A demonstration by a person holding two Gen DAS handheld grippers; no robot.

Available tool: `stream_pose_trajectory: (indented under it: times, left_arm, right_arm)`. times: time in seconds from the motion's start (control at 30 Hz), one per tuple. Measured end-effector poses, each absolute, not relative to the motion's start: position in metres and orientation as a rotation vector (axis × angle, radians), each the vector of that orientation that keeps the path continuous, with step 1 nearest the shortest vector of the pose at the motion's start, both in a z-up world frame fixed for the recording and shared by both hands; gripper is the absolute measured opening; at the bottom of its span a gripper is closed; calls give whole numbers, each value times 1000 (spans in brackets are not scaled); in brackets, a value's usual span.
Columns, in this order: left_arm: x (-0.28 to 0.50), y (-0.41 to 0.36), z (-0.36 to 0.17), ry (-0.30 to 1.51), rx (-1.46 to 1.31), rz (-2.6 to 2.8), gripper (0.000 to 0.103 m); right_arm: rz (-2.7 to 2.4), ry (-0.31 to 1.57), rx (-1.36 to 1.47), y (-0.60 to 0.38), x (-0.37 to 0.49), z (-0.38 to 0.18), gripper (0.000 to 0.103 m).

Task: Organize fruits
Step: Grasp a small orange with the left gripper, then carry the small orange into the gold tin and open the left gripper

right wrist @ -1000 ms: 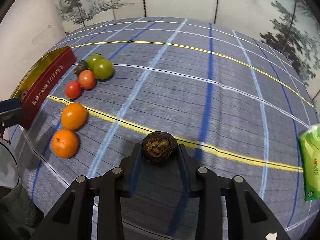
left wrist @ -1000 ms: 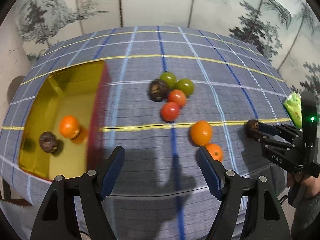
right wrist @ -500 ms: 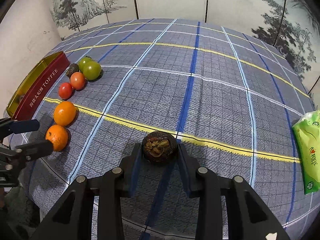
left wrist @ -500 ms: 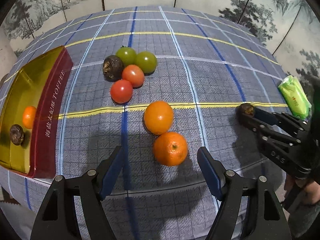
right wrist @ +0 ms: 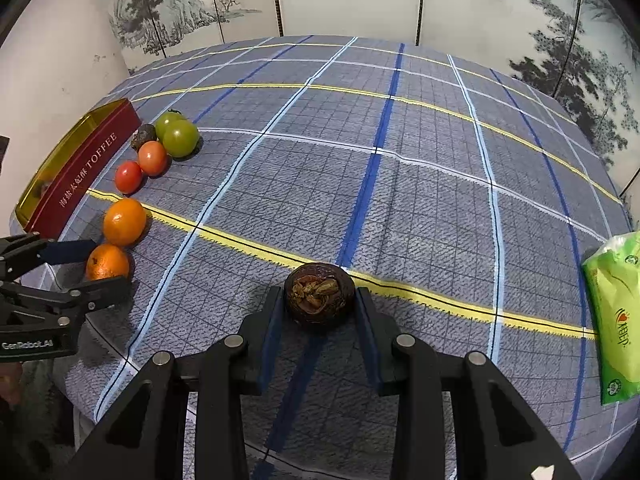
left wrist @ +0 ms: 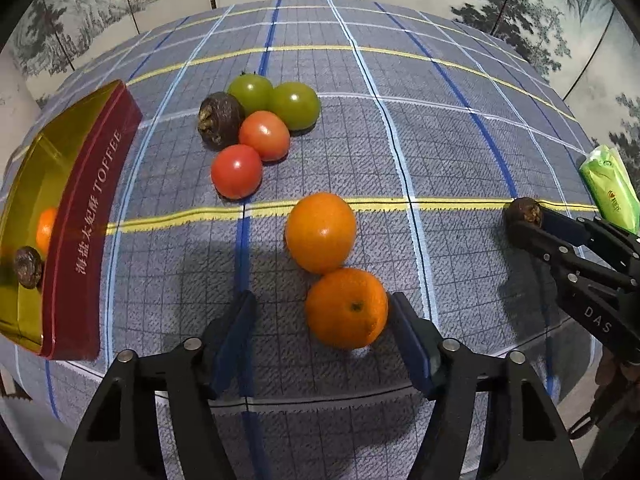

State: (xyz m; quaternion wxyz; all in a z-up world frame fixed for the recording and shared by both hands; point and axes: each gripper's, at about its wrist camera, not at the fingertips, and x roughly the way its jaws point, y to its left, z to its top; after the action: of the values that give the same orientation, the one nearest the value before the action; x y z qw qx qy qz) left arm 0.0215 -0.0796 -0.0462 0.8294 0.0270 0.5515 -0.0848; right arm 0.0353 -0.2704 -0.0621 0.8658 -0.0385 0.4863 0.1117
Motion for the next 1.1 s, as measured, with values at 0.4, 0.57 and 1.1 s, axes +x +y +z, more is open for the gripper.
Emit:
stream_pose_trajectory:
  times: [0.4, 0.57, 1.1]
  left_arm:
    - [18, -86, -43, 1168, 89, -226, 38]
    - [16, -77, -39, 1177, 70, -217, 38]
    - [21, -11, 5, 1102, -34, -137, 38]
  right_arm:
    - [225, 1011, -74, -271, 34, -63, 33]
    - [222, 1014, -79, -271, 34, -63, 33]
    - [212, 1015, -110, -265, 35, -64, 34]
